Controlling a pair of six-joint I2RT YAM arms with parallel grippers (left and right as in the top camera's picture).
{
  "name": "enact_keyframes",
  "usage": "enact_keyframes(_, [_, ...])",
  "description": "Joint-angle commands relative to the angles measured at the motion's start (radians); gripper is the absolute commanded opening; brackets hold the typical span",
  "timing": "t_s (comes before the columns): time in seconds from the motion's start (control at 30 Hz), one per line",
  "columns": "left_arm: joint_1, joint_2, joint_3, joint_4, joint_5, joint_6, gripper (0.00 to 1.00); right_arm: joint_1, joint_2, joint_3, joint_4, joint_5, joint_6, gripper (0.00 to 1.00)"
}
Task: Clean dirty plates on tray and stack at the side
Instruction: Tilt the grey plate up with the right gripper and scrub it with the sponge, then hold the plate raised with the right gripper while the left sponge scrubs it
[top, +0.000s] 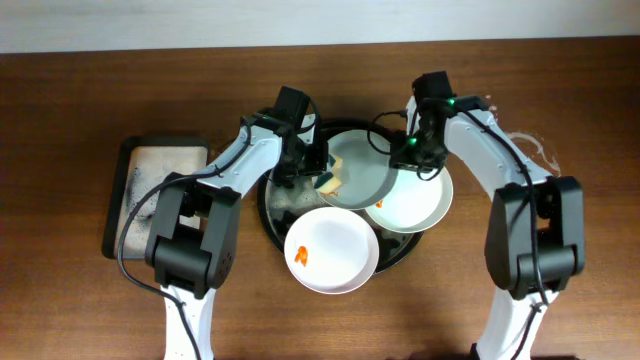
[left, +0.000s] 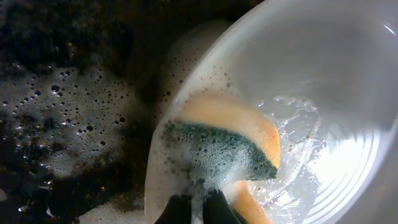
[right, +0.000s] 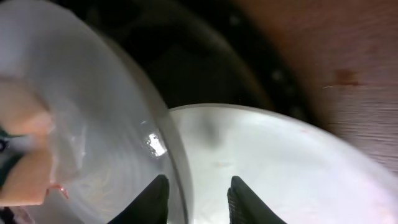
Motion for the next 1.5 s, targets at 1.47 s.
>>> enact_keyframes(1.47, [0.065, -0.004, 0.173, -0.243, -0.107, 0.062, 0.03, 0.236, -0.053, 0.117, -0.133, 0.577, 0.313, 0.04])
